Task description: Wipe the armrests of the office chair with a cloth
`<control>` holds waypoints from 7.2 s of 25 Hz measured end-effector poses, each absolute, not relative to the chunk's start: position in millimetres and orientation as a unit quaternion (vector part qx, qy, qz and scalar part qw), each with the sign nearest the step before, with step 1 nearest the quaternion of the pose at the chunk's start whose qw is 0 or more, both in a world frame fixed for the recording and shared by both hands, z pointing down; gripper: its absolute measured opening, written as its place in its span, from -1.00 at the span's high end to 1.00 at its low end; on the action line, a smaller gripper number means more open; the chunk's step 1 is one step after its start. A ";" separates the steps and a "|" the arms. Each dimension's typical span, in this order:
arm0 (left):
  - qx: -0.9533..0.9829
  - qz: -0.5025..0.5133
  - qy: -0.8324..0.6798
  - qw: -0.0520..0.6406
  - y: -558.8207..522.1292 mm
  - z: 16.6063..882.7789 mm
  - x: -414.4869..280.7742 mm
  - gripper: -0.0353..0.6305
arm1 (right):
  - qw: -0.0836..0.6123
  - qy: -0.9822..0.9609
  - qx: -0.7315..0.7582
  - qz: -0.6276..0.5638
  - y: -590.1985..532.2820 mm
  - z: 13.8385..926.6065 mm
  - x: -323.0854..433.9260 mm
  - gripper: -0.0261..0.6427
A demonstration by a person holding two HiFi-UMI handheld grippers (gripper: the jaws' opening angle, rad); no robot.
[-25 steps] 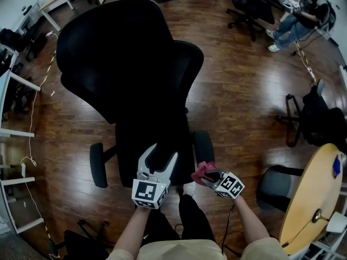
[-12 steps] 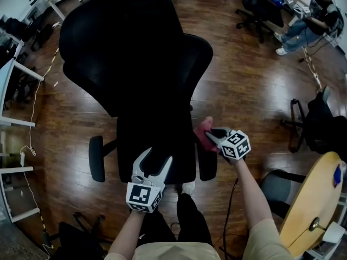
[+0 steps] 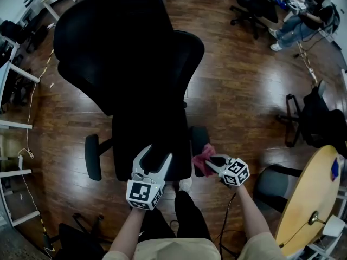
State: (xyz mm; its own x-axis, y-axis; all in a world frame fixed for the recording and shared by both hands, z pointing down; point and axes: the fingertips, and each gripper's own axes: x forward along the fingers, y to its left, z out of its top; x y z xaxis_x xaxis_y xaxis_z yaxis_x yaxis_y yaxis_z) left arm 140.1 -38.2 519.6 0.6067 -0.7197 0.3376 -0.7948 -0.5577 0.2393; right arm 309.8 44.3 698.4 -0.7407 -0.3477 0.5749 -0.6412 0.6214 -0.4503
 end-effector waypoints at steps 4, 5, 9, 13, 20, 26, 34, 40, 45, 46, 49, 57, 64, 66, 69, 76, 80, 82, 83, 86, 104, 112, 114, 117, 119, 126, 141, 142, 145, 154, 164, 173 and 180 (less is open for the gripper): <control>0.880 0.101 -0.423 0.189 -35.1 517.5 150.6 0.20 | 0.230 -0.866 0.271 0.351 112.7 701.7 301.2 0.72; 0.881 0.101 -0.421 0.190 -33.9 516.8 153.0 0.20 | 0.225 -0.863 0.273 0.360 121.2 702.2 300.7 0.72; 0.884 0.103 -0.416 0.186 -32.2 514.2 158.3 0.20 | 0.189 -0.861 0.292 0.371 107.9 684.0 303.8 0.72; 0.883 0.102 -0.422 0.181 -35.3 512.1 156.1 0.22 | 0.145 -0.875 0.333 0.320 49.5 643.5 311.2 0.72; 0.878 0.097 -0.432 0.183 -34.9 508.3 150.3 0.23 | 0.126 -0.870 0.389 0.276 -34.9 623.1 317.6 0.72; 0.870 0.105 -0.445 0.186 -31.4 519.9 136.7 0.23 | 0.189 -0.860 0.389 0.270 -118.6 662.9 312.9 0.72; 0.866 0.122 -0.443 0.199 -27.7 535.4 135.4 0.23 | 0.256 -0.809 0.443 0.289 -118.0 712.6 351.6 0.72; 0.873 0.111 -0.427 0.210 -28.1 536.7 148.4 0.23 | 0.263 -0.814 0.414 0.311 -26.6 708.9 367.0 0.72; 0.875 0.114 -0.416 0.218 -25.7 542.5 143.5 0.23 | 0.271 -0.792 0.419 0.352 63.7 716.6 365.1 0.72; 0.876 0.115 -0.414 0.218 -24.8 541.7 142.0 0.23 | 0.269 -0.788 0.423 0.358 78.5 716.0 362.0 0.72; 0.879 0.113 -0.408 0.217 -21.2 538.6 136.9 0.23 | 0.264 -0.775 0.441 0.369 110.4 713.7 352.5 0.72; 0.887 0.114 -0.394 0.212 -7.2 532.1 114.1 0.23 | 0.297 -0.748 0.481 0.349 132.7 714.8 341.2 0.72; 0.895 0.115 -0.378 0.207 3.3 525.8 92.2 0.23 | 0.282 -0.739 0.503 0.349 145.1 710.5 313.1 0.72; 0.897 0.115 -0.375 0.206 4.7 525.1 82.7 0.23 | 0.285 -0.741 0.501 0.345 144.1 711.9 297.4 0.72; 0.898 0.117 -0.373 0.204 7.7 523.2 69.8 0.23 | 0.288 -0.736 0.508 0.342 139.4 712.7 283.7 0.72; 0.896 0.118 -0.378 0.201 8.5 522.3 39.7 0.24 | 0.333 -0.733 0.506 0.309 135.4 713.9 265.9 0.72; 0.895 0.120 -0.379 0.202 8.1 523.8 29.7 0.24 | 0.330 -0.747 0.486 0.310 121.1 715.8 247.3 0.72; 0.895 0.121 -0.379 0.202 7.0 523.5 27.3 0.24 | 0.344 -0.742 0.489 0.304 108.2 717.2 246.7 0.73; 0.895 0.121 -0.380 0.202 5.9 523.6 26.3 0.24 | 0.352 -0.740 0.490 0.298 101.4 717.2 247.1 0.73; 0.891 0.121 -0.388 0.204 0.8 528.0 22.8 0.24 | 0.380 -0.741 0.484 0.271 79.5 717.6 247.7 0.73; 0.858 0.127 -0.450 0.213 -30.5 535.7 50.5 0.24 | 0.411 -0.810 0.376 0.185 -118.9 718.8 255.6 0.73; 0.862 0.145 -0.435 0.214 -27.9 546.6 81.0 0.24 | 0.342 -0.816 0.399 0.241 -144.7 715.0 281.1 0.73; 0.867 0.147 -0.426 0.214 -27.9 548.5 95.1 0.24 | 0.316 -0.803 0.430 0.266 -145.3 713.0 306.2 0.73; 0.873 0.147 -0.413 0.216 -26.6 551.4 113.3 0.24 | 0.274 -0.780 0.472 0.306 -131.5 714.2 347.5 0.74; 0.877 0.147 -0.403 0.218 -23.9 553.8 125.3 0.24 | 0.246 -0.767 0.486 0.339 -112.9 718.1 368.2 0.74; 0.886 0.144 -0.379 0.223 -19.7 558.3 152.7 0.24 | 0.236 -0.769 0.453 0.384 -20.4 721.2 377.3 0.75; 0.916 0.132 -0.331 0.183 -43.7 534.5 245.5 0.25 | 0.129 -0.809 0.433 0.376 31.8 708.3 413.6 0.73; 0.919 0.134 -0.324 0.179 -44.4 535.6 254.1 0.25 | 0.120 -0.810 0.430 0.379 29.0 713.5 416.6 0.73; 0.925 0.152 -0.307 0.162 -51.5 542.9 280.5 0.24 | 0.103 -0.819 0.413 0.385 19.1 732.4 419.3 0.73; 0.913 0.182 -0.331 0.155 -83.5 569.6 300.1 0.24 | 0.026 -0.841 0.315 0.439 -18.7 771.6 377.7 0.73; 0.902 0.204 -0.334 0.182 -85.6 591.4 275.8 0.25 | -0.039 -0.844 0.220 0.487 -38.7 779.4 326.8 0.73; 0.906 0.196 -0.316 0.202 -115.6 625.7 257.2 0.25 | -0.031 -0.813 0.262 0.520 -60.2 823.2 322.5 0.73; 0.899 0.203 -0.314 0.227 -135.4 662.2 239.1 0.25 | 0.131 -0.769 0.326 0.535 -56.9 928.9 327.8 0.75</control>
State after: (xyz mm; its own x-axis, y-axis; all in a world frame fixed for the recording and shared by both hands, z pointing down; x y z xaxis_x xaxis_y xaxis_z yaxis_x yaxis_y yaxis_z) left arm 239.1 -135.4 662.2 0.7206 -0.4719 0.5079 -0.6566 -0.6999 0.2812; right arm 327.8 -56.9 928.9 -0.7531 -0.3618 0.5495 -0.6410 0.2153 -0.7367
